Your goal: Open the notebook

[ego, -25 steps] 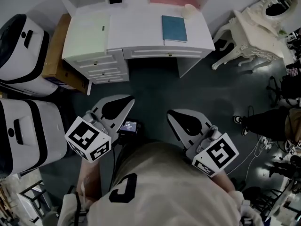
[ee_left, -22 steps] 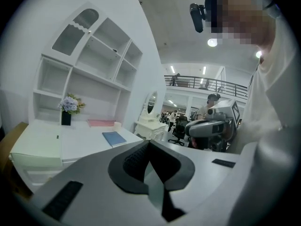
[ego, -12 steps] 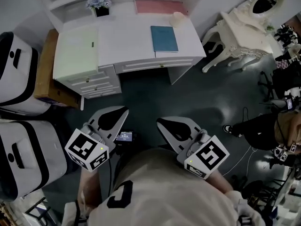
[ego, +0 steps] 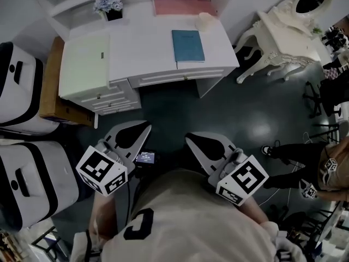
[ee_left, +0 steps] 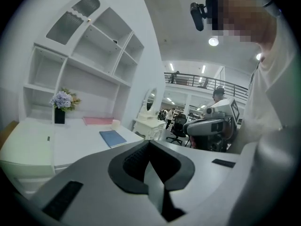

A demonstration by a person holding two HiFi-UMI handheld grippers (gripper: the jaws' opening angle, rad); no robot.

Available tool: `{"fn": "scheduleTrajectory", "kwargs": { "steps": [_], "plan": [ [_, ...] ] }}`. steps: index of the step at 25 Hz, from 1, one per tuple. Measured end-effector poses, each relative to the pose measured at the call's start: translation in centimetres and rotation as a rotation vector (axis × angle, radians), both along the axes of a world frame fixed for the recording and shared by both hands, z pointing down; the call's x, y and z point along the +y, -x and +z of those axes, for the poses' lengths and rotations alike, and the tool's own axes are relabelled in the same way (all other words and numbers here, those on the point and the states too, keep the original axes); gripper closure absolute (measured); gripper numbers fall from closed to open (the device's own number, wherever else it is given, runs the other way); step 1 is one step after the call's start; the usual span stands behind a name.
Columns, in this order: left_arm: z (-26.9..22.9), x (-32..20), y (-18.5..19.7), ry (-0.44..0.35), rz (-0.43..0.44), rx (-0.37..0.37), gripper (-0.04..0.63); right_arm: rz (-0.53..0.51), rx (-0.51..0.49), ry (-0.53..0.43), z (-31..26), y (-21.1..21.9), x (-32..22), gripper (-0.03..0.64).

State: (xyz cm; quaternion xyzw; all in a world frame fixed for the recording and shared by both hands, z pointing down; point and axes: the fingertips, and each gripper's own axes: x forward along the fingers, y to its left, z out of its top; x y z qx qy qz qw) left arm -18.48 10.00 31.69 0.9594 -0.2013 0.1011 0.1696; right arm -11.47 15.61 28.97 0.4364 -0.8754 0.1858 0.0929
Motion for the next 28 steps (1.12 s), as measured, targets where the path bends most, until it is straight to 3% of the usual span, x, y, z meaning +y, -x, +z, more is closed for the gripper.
{"fn": "scheduleTrajectory", "kwargs": {
  "steps": [6,28],
  "plan": [
    [0.0,-1.5,-4.1,-0.013,-0.017,-0.053,0.581,-0.006,-0.074,0.000,-0.2,-4.3,-2.4,0.597],
    [1.4,-4.6,-18.0,-0.067,-0.105,-0.269,0.581,-0.035,-0.172,-0.046,-0.6,-19.9,-4.7,0.597]
  ]
}}
